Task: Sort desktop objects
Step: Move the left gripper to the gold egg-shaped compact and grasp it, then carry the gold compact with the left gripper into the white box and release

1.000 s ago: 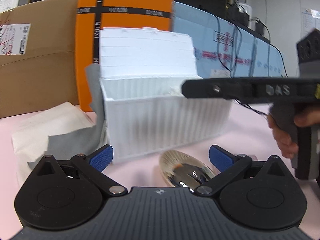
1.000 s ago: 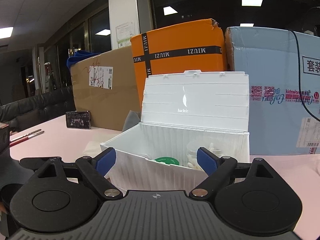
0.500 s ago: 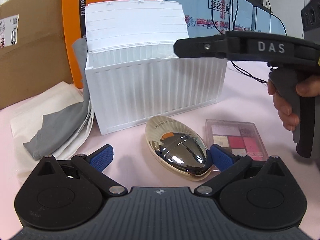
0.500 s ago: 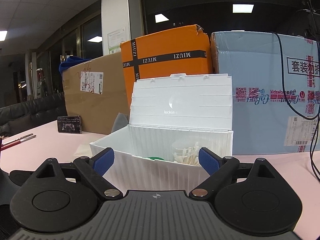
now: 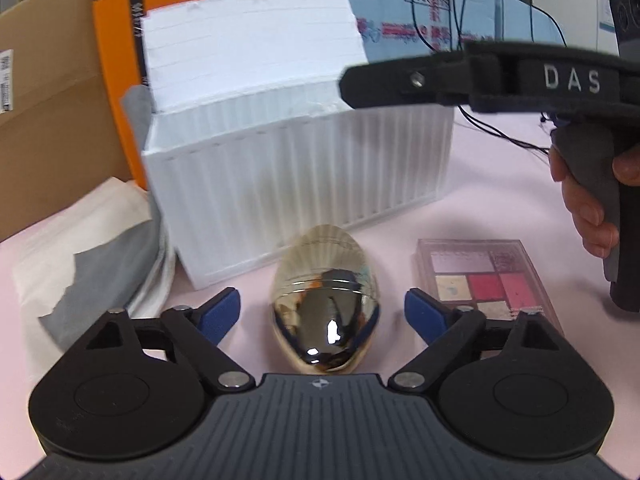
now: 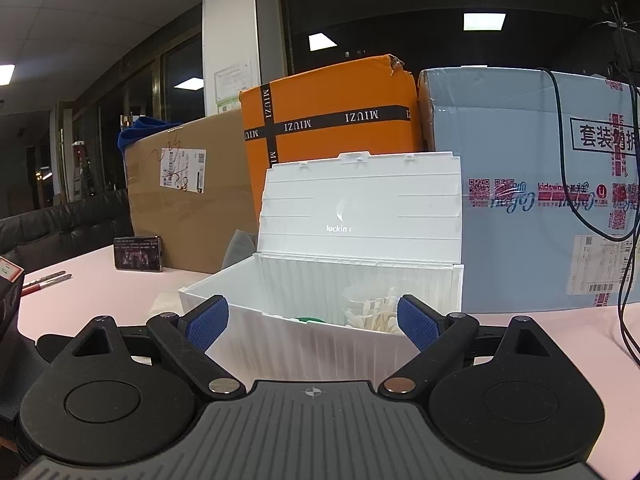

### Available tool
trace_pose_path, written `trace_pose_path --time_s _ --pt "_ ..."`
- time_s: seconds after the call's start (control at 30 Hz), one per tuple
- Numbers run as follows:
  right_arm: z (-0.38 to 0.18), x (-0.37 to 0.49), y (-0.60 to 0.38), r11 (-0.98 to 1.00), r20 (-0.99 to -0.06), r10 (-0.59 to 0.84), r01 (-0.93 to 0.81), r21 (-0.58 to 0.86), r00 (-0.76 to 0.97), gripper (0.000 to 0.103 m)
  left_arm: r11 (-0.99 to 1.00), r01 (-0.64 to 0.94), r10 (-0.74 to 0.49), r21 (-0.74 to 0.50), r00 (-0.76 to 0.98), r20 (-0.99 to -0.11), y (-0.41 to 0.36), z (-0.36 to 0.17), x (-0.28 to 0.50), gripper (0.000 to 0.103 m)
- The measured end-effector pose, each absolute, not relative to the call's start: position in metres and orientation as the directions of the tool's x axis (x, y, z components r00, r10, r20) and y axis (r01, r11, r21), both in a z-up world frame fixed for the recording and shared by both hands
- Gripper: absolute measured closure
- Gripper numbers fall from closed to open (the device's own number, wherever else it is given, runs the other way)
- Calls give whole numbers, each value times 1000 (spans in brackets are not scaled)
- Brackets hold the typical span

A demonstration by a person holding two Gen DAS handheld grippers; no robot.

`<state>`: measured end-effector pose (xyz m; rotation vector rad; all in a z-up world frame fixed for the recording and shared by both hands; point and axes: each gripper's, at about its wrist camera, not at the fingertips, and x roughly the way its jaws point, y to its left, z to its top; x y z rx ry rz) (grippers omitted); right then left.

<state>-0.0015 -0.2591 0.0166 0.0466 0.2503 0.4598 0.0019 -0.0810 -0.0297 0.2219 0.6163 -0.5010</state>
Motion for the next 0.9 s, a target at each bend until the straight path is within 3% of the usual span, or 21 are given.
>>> trace_pose_path --time_s 0.23,0.47,0.9 --pt "15 -1 -260 895 -229 445 -434 102 866 11 867 499 -402 -1 698 -592 -74 -28 7 49" --pt "15 1 -261 896 -225 444 -432 104 867 11 865 500 -423 -32 695 -581 -65 -23 4 50" --pt "17 2 -263 898 -210 440 -427 105 873 11 838 543 -506 -56 733 -456 -57 16 -19 50"
